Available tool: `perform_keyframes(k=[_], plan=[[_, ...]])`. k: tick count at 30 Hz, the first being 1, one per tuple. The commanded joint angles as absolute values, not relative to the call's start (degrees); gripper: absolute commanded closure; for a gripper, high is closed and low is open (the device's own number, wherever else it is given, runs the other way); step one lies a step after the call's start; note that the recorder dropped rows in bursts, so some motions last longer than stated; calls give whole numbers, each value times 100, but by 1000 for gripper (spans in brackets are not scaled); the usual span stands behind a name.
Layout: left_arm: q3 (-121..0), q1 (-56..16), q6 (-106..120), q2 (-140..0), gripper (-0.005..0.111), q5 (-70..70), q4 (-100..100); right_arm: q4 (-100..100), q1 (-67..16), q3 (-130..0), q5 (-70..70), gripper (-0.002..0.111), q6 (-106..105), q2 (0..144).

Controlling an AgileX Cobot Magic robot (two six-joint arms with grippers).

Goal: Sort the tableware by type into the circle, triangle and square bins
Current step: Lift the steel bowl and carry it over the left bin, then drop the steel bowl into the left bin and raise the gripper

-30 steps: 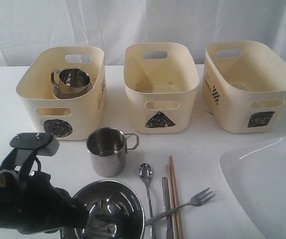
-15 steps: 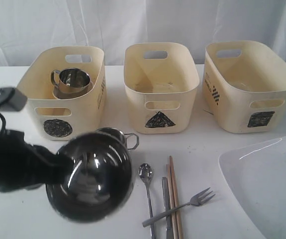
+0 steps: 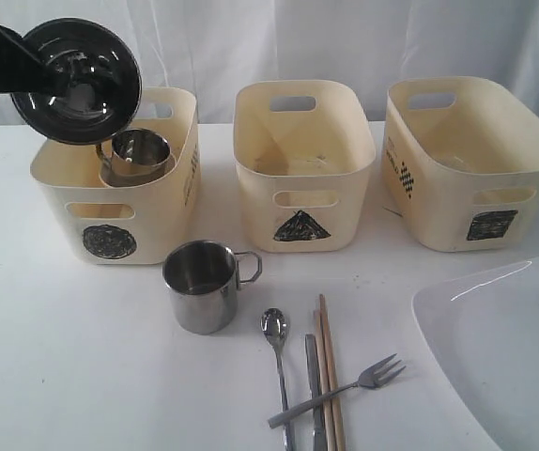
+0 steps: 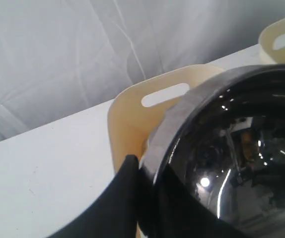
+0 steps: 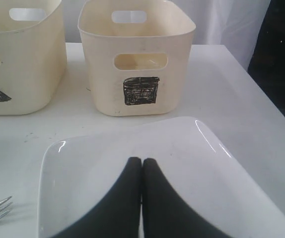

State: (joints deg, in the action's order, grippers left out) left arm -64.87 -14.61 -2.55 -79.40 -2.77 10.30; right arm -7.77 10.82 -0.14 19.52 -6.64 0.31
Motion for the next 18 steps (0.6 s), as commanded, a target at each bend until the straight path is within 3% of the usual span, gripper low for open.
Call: perform_keyframes(k=[1,18], plan=[[-6901,-1312,-230,-8983,107,0,1095,-768,1065,0,1928,108,-658,0],[-6943,-1312,469,-9883,107,1233,1337,-768,1065,0,1928,108,-658,0]])
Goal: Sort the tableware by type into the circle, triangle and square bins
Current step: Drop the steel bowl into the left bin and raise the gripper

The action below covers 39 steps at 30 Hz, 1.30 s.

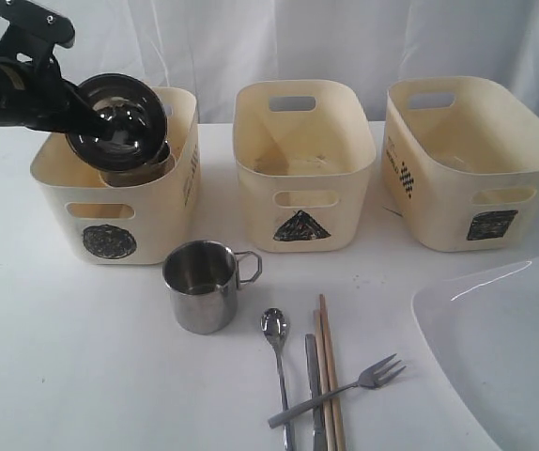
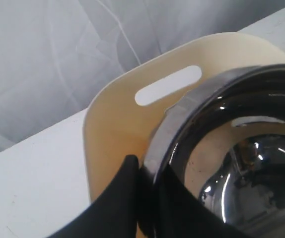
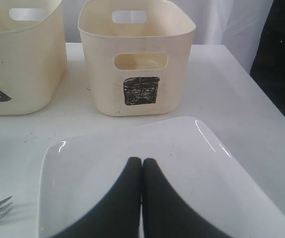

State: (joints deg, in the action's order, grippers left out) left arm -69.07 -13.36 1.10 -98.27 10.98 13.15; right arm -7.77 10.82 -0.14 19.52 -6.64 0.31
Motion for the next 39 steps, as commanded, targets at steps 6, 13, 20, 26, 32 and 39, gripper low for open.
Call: perform_keyframes(k=[6,13,20,26,32,39], plan=[[-6943,-1312,931,-10007,96,1249,1337,-768,1065,0,1928,108,-658,0],[-6943,-1312,1053,-10029,44,1445,1275,-768,1065,0,1928,108,-658,0],[-6943,-1325,860,-9732,28,2064,1203,-768,1065,0,1928,108,-658,0],[-6943,-1325,0,-8839,36,-315,1203,-768,1065,0,1928,108,-658,0],[-6845,-1325,-58,-8186,58,-4038,561,-768,1065,0,1928,108,-658,0],[-6435,-1325,2362,-7735,104,-4189,-1850,-768,1065,0,1928,108,-658,0]])
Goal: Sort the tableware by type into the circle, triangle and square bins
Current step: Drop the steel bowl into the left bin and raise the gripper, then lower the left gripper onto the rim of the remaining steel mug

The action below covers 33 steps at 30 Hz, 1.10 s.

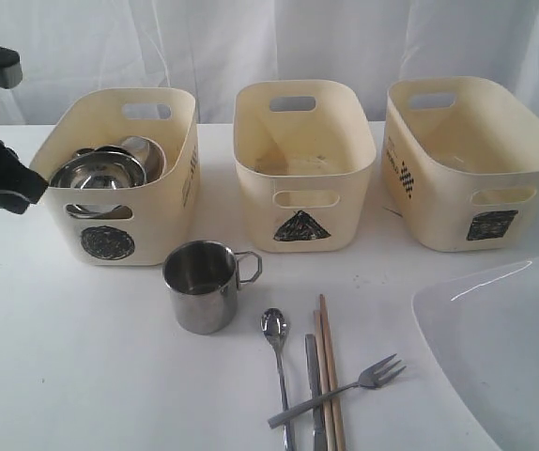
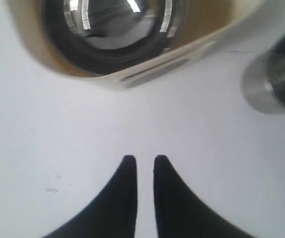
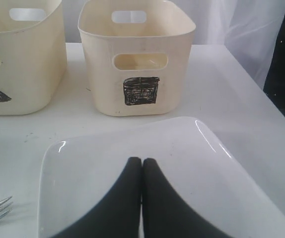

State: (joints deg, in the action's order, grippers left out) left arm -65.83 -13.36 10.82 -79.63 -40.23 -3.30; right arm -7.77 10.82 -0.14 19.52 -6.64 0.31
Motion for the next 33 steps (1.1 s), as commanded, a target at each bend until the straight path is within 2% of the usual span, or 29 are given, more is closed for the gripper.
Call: perform_keyframes(k=[1,5,8,14,17,22,25,30,33], plan=[[-6404,-1325,2894,-7712,107,-4207,-2389,-768,1065,0,1928,108,-658,0],[-6277,-1325,4971,-7729,107,-4207,-4076,-768,1065,0,1928,108,-658,0],[-6207,-1325,5951,-7744,107,-4083,-4612,-768,1065,0,1928,108,-658,0],[-6207,-1325,6341,-7734,107,-3341,-5509,-768,1065,0,1928,108,-658,0],[-6207,-1325,6944,-7734,107,-3594,-6308,-768,1065,0,1928,108,-658,0],[-6195,-1325,7808,-7734,107,-4580,-6228,-768,1065,0,1928,108,-658,0],[-6155,-1325,8028,-7745,107,-5469,-5298,-768,1065,0,1928,108,-658,0],[-5976,-1363,8071,-7745,107,-5355,-5066,-768,1065,0,1928,108,-658,0],[-5965,-1683,8847,-7800,107,-5151,-5277,-768,1065,0,1928,108,-658,0]])
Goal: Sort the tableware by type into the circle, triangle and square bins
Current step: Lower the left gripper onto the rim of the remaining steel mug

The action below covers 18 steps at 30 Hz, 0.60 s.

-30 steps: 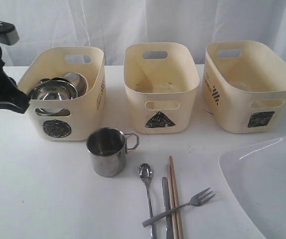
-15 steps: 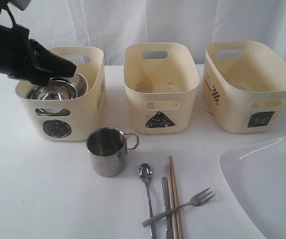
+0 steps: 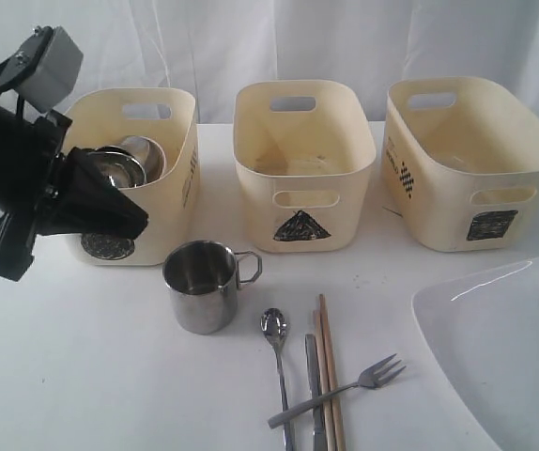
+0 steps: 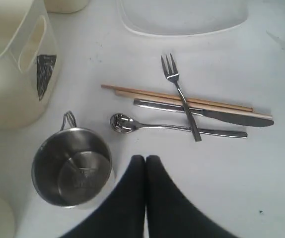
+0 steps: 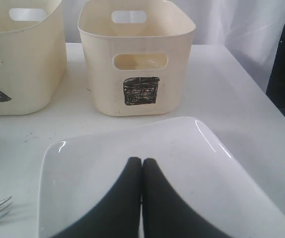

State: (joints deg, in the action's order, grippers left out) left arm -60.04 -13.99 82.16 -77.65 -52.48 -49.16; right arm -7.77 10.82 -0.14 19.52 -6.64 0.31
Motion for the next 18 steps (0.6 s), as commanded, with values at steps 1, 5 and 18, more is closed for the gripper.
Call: perform_keyframes(k=[1,5,18], plan=[[-5894,-1939,9146,-7986,107,-4714,-5584,-768,1065,0,1928,108,-658,0],[-5809,-2479,10208,-8634,107,-4011,-6083,-768,1065,0,1928,108,-658,0],[-5809,-2869,10422,-9185,61,-2782,-5997,-768,1065,0,1928,108,-658,0]])
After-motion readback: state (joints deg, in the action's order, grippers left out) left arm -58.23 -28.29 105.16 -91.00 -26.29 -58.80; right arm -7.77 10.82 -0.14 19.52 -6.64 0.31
